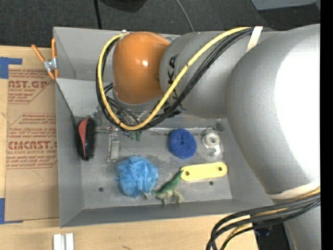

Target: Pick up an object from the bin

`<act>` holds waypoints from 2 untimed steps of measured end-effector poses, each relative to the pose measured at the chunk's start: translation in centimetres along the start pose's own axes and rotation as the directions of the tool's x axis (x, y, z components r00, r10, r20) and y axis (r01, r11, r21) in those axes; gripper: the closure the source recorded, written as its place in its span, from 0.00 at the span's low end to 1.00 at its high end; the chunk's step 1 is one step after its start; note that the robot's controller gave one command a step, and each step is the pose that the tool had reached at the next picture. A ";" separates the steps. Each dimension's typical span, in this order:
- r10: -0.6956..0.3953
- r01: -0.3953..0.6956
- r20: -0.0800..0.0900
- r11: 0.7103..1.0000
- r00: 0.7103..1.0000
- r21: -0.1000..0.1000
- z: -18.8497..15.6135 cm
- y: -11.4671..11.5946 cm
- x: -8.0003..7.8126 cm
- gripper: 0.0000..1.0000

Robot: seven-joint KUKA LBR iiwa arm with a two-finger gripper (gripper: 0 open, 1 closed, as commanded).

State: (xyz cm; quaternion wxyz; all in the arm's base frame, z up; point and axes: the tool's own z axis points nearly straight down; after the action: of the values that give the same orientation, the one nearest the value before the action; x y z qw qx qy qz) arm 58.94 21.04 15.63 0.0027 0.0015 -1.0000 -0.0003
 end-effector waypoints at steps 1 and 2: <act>0.001 -0.001 0.002 1.000 1.000 0.000 -0.3 -0.1 0.0 0.00; -0.076 0.076 0.008 0.997 0.997 -0.001 0.1 -0.3 0.1 0.00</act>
Offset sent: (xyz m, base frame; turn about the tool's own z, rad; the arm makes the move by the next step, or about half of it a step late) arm -0.0074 -0.0110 -0.0151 -0.2063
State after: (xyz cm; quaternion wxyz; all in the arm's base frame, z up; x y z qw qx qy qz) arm 58.83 20.69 15.54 -0.0012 0.0394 -0.9992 -0.0008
